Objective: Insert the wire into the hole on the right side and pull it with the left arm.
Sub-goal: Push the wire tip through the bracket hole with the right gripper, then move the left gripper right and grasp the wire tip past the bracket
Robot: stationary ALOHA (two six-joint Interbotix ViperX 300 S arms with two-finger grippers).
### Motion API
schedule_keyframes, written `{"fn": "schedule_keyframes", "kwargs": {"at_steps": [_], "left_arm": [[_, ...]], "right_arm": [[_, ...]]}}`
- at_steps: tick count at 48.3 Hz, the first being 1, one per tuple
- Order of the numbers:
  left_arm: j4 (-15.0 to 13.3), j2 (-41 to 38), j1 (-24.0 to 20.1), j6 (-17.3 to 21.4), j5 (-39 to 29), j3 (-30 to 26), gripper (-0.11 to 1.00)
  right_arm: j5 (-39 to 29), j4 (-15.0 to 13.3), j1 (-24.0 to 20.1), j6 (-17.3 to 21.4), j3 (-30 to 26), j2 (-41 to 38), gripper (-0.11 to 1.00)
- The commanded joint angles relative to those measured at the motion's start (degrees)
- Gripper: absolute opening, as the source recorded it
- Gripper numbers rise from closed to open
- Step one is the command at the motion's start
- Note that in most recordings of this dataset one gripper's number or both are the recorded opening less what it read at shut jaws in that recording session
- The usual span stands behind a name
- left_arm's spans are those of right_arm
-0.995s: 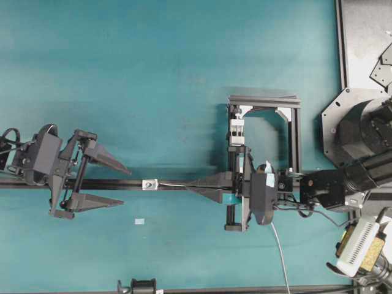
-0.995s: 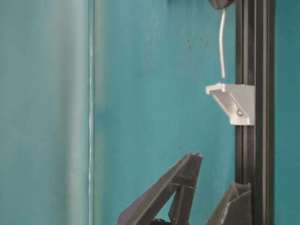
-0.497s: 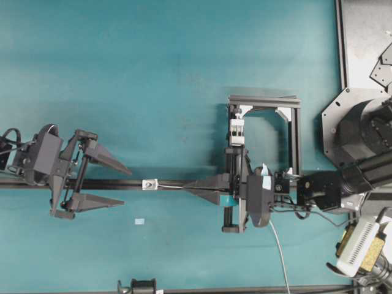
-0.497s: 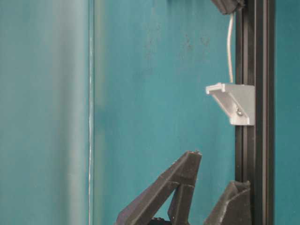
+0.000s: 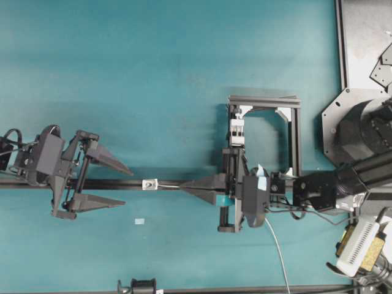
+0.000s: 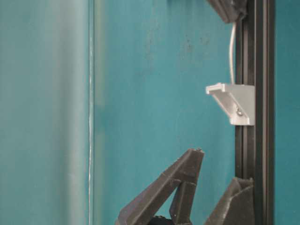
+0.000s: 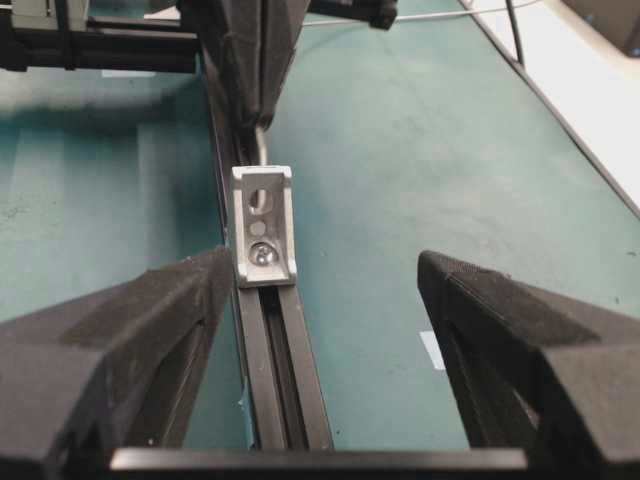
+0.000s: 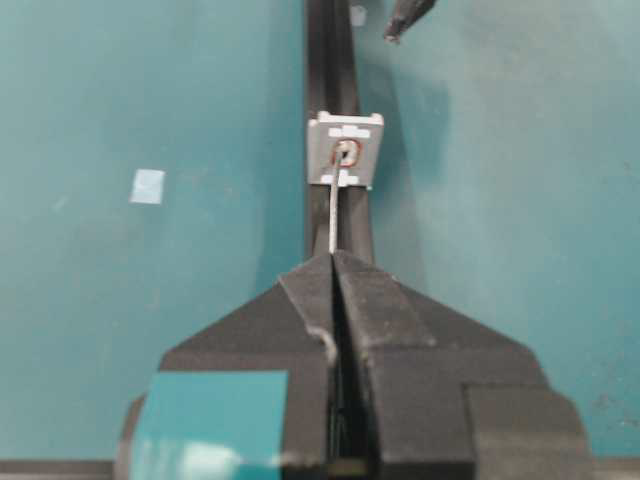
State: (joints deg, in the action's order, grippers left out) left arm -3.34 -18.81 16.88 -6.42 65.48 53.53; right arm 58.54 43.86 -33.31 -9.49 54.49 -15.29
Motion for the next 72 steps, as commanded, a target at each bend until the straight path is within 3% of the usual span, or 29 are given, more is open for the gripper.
{"fn": "schedule_keyframes", "kwargs": {"at_steps": [1,35,56,72], "left_arm": [[0.1,1.2,0.2,0.0,0.1,-0.8,0.91],[0.2,1.2,0.2,0.0,-1.1,-1.8,0.91],[0.2,1.2,0.2,-0.1,-2.5,-1.9,0.91],[0.0,1.2,-0.2,-3.3,-6.9,-3.8,0.9]], "right_arm": [[0.4,-0.2,0.5,-0.2,-1.1,0.4,0.02],[-1.0,-1.1,3.8,-2.2,-5.4,-2.0,0.02],[-2.2,-3.3,5.4,-2.3,-7.1,-2.1,0.02],[-2.5,-3.7,5.6,-2.3,-7.3,-2.1,0.02]]}}
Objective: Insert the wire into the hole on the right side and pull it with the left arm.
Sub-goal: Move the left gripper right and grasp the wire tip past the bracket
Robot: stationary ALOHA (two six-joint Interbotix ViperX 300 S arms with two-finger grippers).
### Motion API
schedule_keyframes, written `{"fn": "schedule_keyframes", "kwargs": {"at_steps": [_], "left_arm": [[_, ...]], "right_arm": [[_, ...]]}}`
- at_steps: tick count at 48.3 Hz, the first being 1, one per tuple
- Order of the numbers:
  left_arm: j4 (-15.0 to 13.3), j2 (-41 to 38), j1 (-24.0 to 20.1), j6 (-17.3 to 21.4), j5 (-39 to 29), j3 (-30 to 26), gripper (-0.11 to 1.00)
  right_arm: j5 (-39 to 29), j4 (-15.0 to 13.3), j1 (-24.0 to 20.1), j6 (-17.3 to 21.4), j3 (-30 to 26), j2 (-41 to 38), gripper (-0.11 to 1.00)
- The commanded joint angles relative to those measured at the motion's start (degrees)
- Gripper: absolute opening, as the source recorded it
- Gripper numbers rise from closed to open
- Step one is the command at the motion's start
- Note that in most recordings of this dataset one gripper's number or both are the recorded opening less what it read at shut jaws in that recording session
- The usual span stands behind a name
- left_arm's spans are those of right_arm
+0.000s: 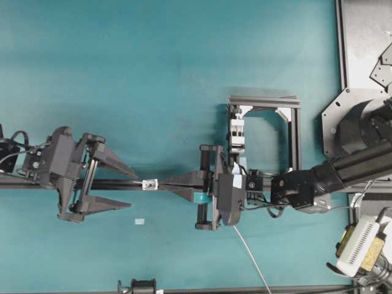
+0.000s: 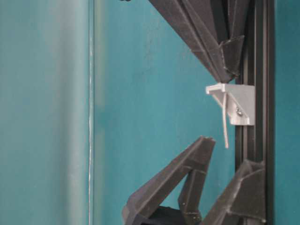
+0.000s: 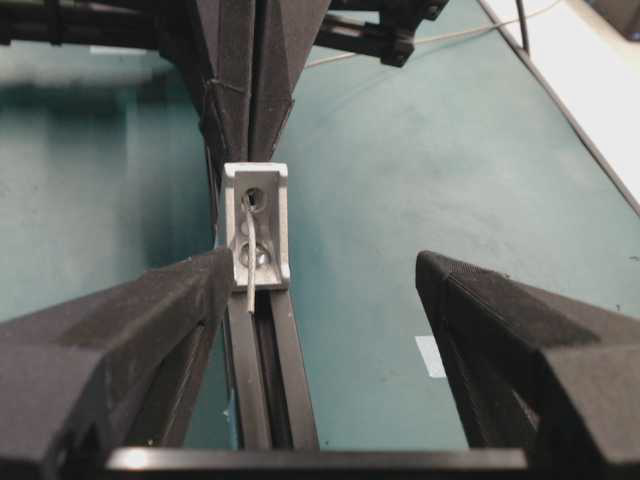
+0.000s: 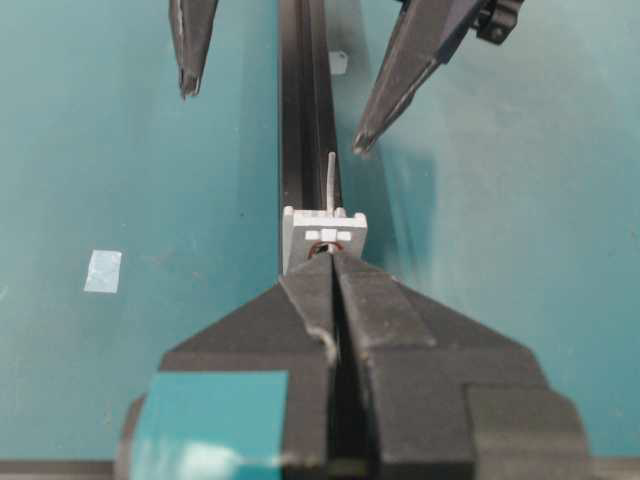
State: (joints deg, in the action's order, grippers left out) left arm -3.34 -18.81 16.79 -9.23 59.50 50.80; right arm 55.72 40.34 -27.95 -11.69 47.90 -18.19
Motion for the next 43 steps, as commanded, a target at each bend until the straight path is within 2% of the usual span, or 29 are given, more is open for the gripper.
{"fn": "schedule_keyframes", "kwargs": {"at_steps": [1,15,26,43], "left_arm": [[0.1,1.2,-0.1,-0.8,-1.3,-1.2,0.9],[-0.1,1.2,-0.6,-2.1,-3.6,-2.5,0.9],[-0.1,1.2,-1.6,-6.5,-5.1,-2.7,0.9],[-0.1,1.3,-1.6,-6.6,-5.2,-3.0,0.9]], "right_arm": [[0.3,-0.3,0.2,-0.1,-0.6,0.8,0.02],[0.2,-0.4,0.3,-0.1,-0.5,0.8,0.02],[0.2,-0.3,0.3,-0.1,-0.4,0.8,0.02],[0.2,-0.4,0.3,-0.1,-0.3,0.9,0.02]]}}
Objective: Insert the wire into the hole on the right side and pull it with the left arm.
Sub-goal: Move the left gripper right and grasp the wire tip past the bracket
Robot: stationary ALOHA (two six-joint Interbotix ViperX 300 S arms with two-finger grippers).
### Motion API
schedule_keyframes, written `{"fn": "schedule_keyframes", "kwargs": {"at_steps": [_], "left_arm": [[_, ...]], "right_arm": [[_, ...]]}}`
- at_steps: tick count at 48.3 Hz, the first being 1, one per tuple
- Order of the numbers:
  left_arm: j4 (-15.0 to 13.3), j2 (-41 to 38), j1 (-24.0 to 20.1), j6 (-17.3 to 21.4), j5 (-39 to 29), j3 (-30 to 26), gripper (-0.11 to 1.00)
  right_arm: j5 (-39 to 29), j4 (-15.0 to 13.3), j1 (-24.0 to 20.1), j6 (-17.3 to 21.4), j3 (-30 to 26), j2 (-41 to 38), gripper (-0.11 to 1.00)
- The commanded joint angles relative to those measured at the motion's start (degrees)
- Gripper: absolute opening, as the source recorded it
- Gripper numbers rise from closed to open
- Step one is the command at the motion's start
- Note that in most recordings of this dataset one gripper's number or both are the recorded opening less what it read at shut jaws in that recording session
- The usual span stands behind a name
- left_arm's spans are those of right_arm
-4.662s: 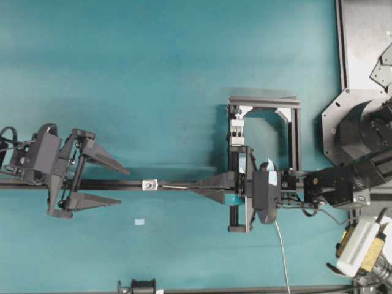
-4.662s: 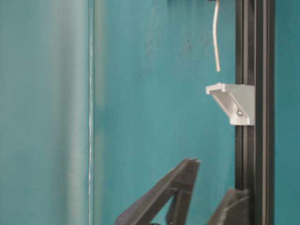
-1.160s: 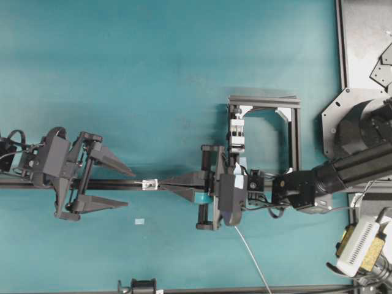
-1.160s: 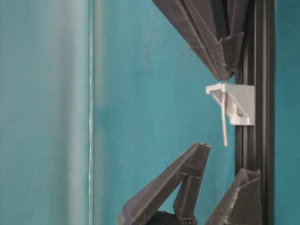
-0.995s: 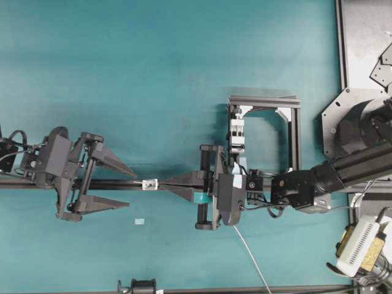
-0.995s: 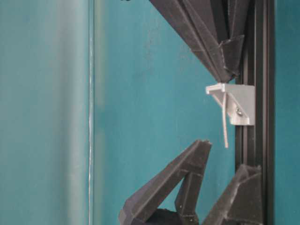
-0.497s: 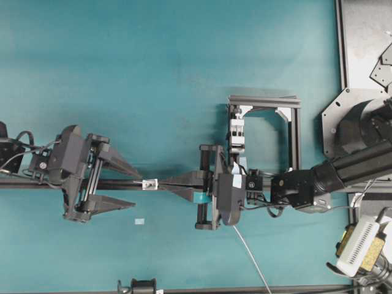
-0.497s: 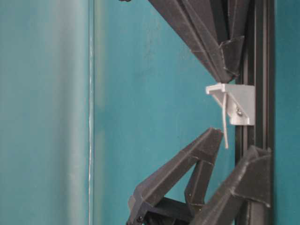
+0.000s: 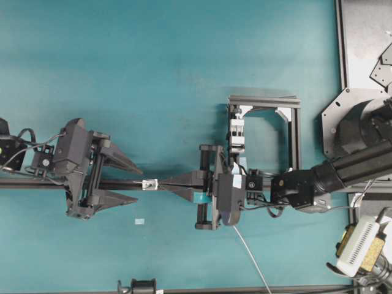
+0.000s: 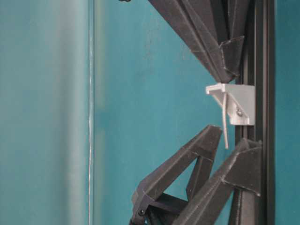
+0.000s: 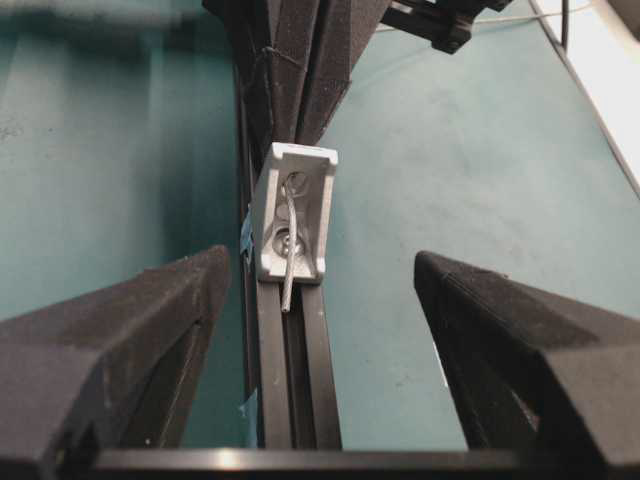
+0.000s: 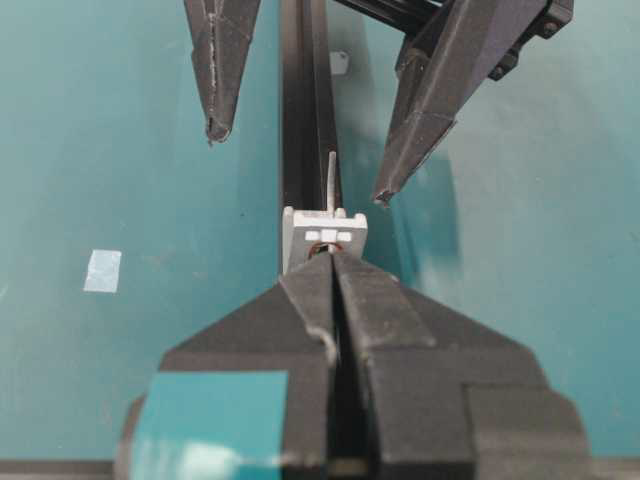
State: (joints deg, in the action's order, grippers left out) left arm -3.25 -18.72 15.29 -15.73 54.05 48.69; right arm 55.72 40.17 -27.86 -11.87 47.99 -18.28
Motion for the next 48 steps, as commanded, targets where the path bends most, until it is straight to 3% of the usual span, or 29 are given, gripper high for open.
{"fn": "schedule_keyframes", "kwargs": {"at_steps": [1,6,16,22,33,48], "left_arm": [[-0.2,1.2,-0.1,-0.1,0.3,-0.9,0.89],[0.1,1.2,0.0,0.4,-0.3,-1.2,0.79],[0.1,1.3,-0.3,-0.2,-6.0,-2.9,0.2],[0.1,2.3,-0.4,-0.2,-9.1,-3.2,-0.02],[0.1,5.3,-0.3,0.4,-9.3,-1.7,-0.1],[0.2,4.2,-0.1,0.2,-9.4,-2.0,-0.1]], "right_arm": [[0.2,-0.2,0.2,0.0,-0.4,1.0,0.02],[0.2,-0.2,0.2,0.0,-0.4,0.9,0.02],[0.2,-0.2,0.2,0.0,-0.4,1.0,0.02],[0.2,-0.2,0.2,0.1,-0.3,1.0,0.02],[0.2,-0.2,0.2,0.1,-0.4,0.9,0.02],[-1.1,-0.2,0.2,0.4,-0.6,1.0,0.02]]}}
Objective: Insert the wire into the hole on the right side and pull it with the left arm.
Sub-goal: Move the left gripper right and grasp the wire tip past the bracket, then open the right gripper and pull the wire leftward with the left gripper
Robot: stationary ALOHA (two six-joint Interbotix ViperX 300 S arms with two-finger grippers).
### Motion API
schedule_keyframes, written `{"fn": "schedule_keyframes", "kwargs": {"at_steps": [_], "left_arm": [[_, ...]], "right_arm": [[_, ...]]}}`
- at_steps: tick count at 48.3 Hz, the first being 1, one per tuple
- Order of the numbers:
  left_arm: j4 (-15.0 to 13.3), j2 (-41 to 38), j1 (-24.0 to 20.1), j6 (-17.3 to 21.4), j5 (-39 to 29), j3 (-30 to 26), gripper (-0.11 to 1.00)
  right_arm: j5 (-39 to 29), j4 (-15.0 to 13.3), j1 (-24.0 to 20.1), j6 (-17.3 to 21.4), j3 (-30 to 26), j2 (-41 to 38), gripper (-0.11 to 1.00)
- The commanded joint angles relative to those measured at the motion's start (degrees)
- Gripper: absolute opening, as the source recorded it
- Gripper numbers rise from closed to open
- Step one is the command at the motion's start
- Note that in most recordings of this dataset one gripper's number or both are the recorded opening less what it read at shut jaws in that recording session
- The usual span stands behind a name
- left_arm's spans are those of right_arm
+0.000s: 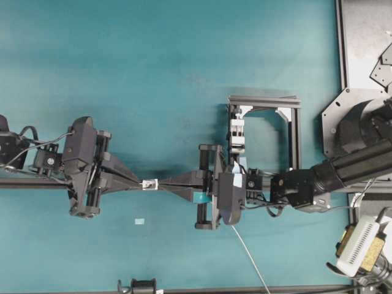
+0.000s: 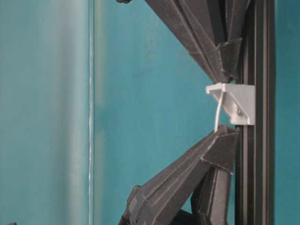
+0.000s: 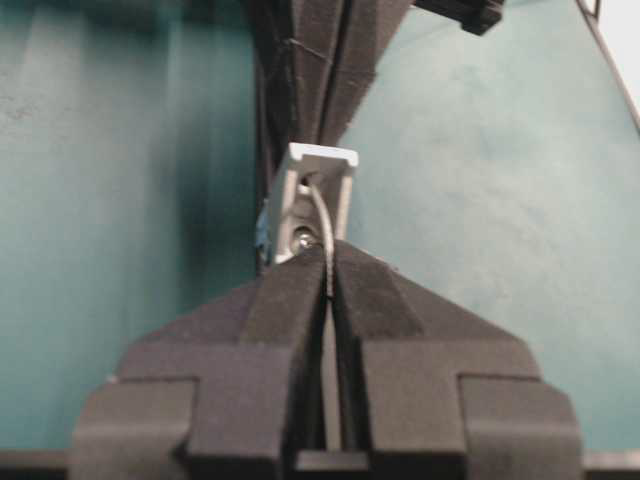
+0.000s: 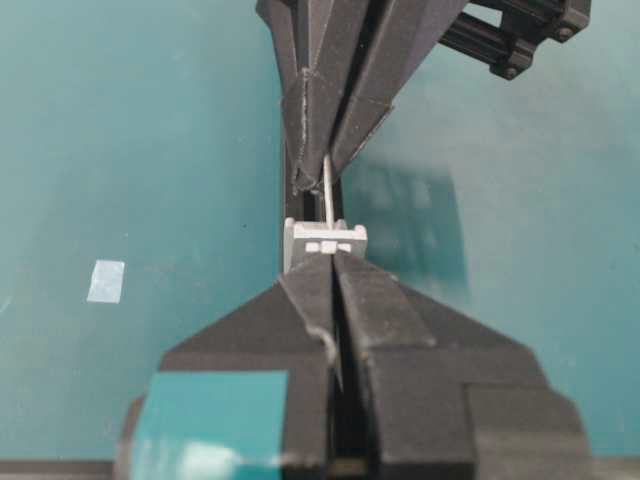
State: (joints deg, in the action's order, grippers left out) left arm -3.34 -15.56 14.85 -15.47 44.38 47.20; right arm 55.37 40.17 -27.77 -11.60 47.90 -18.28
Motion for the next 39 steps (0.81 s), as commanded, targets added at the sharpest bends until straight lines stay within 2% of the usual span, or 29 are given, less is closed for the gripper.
{"fn": "schedule_keyframes", "kwargs": {"at_steps": [1,15,17,22,28,33,39], "left_arm": [[0.3,1.1,0.4,-0.1,0.3,-0.4,-0.1],[0.4,1.1,0.4,-0.2,0.1,-0.5,-0.1],[0.3,1.1,0.4,-0.2,0.0,-0.6,-0.1],[0.3,1.1,0.4,-0.3,-0.3,-0.5,-0.1],[0.3,1.1,0.5,-0.3,-0.4,-0.6,-0.11],[0.3,1.1,0.5,-0.3,-0.4,-0.5,-0.1],[0.3,1.1,0.5,-0.3,-0.4,-0.4,-0.1]], "right_arm": [[-1.1,-0.1,0.1,0.1,-0.5,1.0,0.02],[-3.7,-0.1,0.3,0.3,-1.1,1.0,0.02],[-3.7,-0.1,0.3,0.3,-1.1,1.0,0.05],[-3.7,-0.1,0.3,0.2,-1.1,1.0,0.25],[-3.7,-0.1,0.3,0.2,-1.1,1.0,0.63],[-3.7,-0.1,0.3,0.2,-1.1,1.1,0.89],[-3.7,-0.2,0.3,0.1,-1.1,1.1,0.91]]}}
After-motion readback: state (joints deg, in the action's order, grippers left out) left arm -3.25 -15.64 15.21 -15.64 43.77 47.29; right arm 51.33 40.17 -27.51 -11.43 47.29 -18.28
